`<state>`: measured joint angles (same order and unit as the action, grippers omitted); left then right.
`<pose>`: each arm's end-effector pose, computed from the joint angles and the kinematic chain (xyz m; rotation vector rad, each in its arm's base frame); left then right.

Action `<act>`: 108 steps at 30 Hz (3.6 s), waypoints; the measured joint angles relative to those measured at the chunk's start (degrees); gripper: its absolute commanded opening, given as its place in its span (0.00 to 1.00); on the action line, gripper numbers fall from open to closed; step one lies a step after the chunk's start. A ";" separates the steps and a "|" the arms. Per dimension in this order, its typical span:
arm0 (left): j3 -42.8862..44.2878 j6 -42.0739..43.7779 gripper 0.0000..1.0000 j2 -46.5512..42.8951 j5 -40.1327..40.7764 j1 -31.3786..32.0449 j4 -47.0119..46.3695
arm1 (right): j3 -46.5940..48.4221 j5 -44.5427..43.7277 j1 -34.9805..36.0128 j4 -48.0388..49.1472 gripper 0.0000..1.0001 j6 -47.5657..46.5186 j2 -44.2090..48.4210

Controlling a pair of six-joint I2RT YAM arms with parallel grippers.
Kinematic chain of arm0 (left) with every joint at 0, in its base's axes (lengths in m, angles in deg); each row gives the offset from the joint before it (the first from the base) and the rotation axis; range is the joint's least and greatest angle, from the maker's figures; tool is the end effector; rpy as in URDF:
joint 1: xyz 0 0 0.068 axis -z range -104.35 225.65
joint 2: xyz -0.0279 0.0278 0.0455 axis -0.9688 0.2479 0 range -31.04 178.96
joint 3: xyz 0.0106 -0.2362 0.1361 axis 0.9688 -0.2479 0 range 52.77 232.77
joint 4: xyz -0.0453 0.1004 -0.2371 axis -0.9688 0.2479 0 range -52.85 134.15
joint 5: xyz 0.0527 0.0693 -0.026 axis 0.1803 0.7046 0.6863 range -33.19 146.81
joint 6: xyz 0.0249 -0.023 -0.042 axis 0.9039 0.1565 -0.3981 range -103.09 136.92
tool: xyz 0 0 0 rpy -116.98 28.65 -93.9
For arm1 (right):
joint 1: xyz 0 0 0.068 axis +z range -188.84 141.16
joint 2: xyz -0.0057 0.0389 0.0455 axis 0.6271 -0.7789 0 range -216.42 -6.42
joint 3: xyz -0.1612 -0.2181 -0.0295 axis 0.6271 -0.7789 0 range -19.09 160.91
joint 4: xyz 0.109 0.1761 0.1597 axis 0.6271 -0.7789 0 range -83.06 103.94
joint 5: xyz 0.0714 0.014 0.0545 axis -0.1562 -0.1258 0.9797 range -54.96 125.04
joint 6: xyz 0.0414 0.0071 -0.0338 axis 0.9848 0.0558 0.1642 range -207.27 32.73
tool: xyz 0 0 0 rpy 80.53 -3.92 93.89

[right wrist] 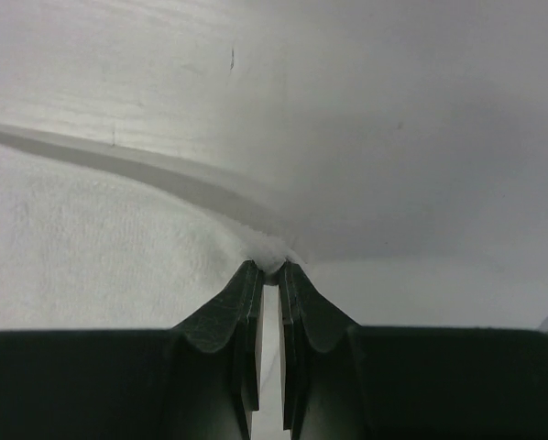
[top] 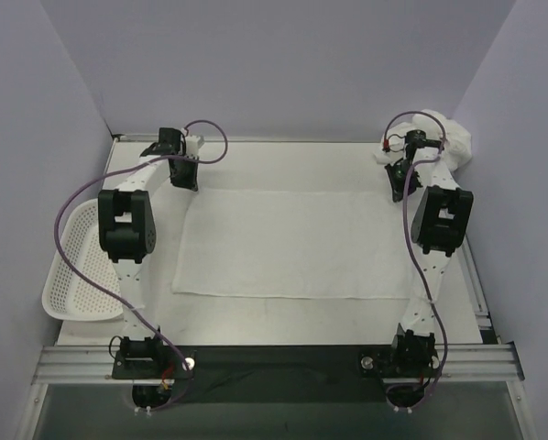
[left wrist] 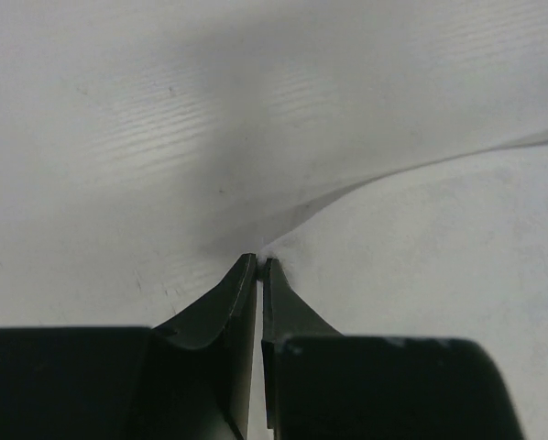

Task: Roll the towels
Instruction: Flatten the towel

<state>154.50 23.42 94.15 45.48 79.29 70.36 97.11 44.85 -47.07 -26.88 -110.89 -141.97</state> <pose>0.4791 -0.0375 0.1957 0.3005 2.5297 -0.2336 0.5094 -0.0675 0.1791 -0.4063 2.5641 0.0244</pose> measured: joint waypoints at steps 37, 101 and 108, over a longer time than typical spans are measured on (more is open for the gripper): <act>8.98 -9.75 0.17 9.92 -7.41 -1.60 2.03 | 5.55 3.06 -0.59 -4.00 0.04 14.38 -4.28; -48.57 18.18 0.18 -37.38 -0.96 -2.23 12.24 | -55.08 -6.40 2.34 -4.92 0.11 4.70 31.52; -48.57 18.14 0.19 -36.98 -1.05 -0.48 11.87 | -55.71 -7.89 2.34 -4.00 0.10 4.68 30.62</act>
<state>105.94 41.56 57.17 44.43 78.80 82.23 41.40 36.96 -44.73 -30.88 -106.21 -111.34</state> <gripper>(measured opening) 0.188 0.106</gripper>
